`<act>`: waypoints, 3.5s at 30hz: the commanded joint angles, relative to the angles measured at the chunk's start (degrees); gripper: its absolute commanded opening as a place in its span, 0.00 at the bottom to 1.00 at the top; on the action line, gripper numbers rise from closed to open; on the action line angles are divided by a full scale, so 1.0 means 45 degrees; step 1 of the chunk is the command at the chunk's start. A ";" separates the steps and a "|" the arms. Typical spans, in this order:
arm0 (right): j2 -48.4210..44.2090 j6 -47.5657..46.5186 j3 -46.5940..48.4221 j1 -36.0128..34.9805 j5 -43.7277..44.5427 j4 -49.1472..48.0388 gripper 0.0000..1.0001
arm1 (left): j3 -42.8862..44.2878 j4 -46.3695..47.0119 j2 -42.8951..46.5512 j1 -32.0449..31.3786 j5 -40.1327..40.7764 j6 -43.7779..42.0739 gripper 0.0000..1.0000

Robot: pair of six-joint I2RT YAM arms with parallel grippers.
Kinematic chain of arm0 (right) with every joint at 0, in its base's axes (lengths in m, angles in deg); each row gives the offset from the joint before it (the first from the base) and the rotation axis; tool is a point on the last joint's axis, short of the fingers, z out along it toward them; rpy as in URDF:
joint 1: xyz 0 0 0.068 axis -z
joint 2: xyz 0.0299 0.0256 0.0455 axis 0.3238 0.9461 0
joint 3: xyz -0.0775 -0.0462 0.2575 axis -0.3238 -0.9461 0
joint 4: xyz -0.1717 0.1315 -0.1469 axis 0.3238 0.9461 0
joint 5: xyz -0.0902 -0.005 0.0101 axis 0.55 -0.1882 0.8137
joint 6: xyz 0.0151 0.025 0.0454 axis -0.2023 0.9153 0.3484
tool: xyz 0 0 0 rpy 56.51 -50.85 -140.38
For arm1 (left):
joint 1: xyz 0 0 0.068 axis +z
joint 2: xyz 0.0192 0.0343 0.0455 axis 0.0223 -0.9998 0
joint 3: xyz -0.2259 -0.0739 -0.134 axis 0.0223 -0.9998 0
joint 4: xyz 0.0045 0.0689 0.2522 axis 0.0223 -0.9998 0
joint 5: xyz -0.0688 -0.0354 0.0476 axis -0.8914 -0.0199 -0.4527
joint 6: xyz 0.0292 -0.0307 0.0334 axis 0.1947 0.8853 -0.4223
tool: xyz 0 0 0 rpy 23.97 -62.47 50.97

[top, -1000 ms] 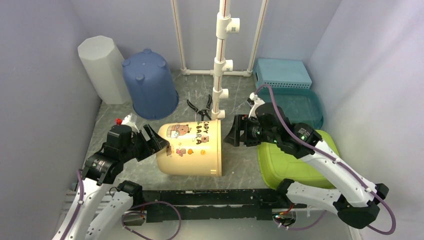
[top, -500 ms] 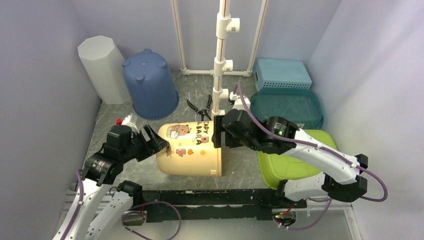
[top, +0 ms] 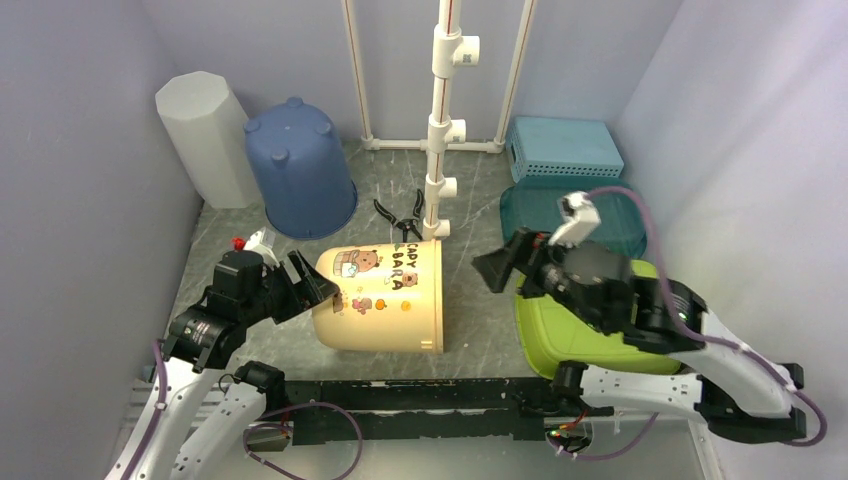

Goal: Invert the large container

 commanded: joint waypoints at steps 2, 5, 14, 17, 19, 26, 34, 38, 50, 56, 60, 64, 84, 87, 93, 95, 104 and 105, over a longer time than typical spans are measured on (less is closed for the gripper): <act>0.3961 -0.0033 0.2659 -0.0038 -0.1734 0.2478 0.91 | -0.0059 -0.0701 -0.0184 0.0009 0.0077 -0.0443 0.85; 0.5559 0.0027 0.3605 -0.0125 -0.2163 0.3584 0.82 | -0.0055 -0.0782 -0.0053 0.0009 0.0133 -0.0389 0.85; 0.6583 0.0181 0.2936 -0.0183 -0.1566 0.2520 0.67 | 0.0005 -0.0967 0.0162 0.0009 0.0242 -0.0385 0.85; 0.6934 0.0018 0.2826 -0.0182 -0.1569 0.2175 0.64 | 0.0156 -0.1306 0.0088 0.0009 0.0277 -0.0517 0.85; 0.7205 -0.0093 0.2863 -0.0189 -0.1533 0.2116 0.60 | 0.0178 -0.1397 0.0147 0.0009 0.0168 -0.0615 0.86; 0.7726 -0.0567 0.2688 -0.0013 -0.1526 0.1891 0.42 | 0.0059 -0.1293 0.0369 0.0009 0.0115 -0.0529 0.86; 0.7121 -0.1159 0.1983 0.1411 -0.2883 0.0238 0.44 | 0.0105 -0.1050 0.0015 0.0009 -0.0078 -0.0703 0.86; 0.6743 -0.1180 0.1292 0.2249 -0.3946 -0.0816 0.35 | 0.0076 -0.1040 0.0077 0.0009 -0.0119 -0.0685 0.86; 0.6729 -0.0876 0.0253 0.2527 -0.4682 -0.0963 0.11 | 0.0522 -0.1181 0.0324 0.0009 -0.0024 -0.0775 0.88; 0.5421 -0.0640 -0.2003 0.3497 -0.7303 -0.3079 0.00 | 0.1014 -0.0236 0.0117 0.0013 -0.0150 -0.0549 0.91; 0.4799 -0.0464 -0.2982 0.3835 -0.8104 -0.3610 0.00 | 0.1141 -0.0068 -0.0197 0.0009 0.0008 -0.0733 0.91; 0.4612 -0.0422 -0.3567 0.4152 -0.8563 -0.3911 0.00 | 0.0902 0.0326 -0.0806 0.0009 -0.0108 -0.1457 0.91; 0.3621 0.1476 -0.6948 0.4255 -1.0406 -0.6650 0.00 | 0.0769 0.5254 -0.1488 0.0009 -0.5271 -0.0671 0.75; 0.3244 0.1737 -0.7263 0.4279 -1.0377 -0.6730 0.00 | 0.0898 0.5534 -0.1749 0.0009 -0.6028 -0.0681 0.75; 0.2391 0.1345 -0.7507 0.5184 -1.1506 -0.6745 0.00 | 0.1533 0.5708 -0.1931 0.0009 -0.6917 -0.0562 0.75; 0.2206 0.1224 -0.7512 0.5371 -1.1878 -0.6585 0.00 | 0.1849 0.5464 -0.1908 0.0009 -0.6918 -0.0662 0.75; 0.0838 0.1472 -0.8864 0.6505 -1.3753 -0.6798 0.00 | 0.1656 0.4981 -0.1984 0.0009 -0.7253 -0.1125 0.78; 0.0702 0.1463 -0.9068 0.6692 -1.3839 -0.6790 0.00 | 0.1672 0.4978 -0.2014 0.0009 -0.7294 -0.1129 0.79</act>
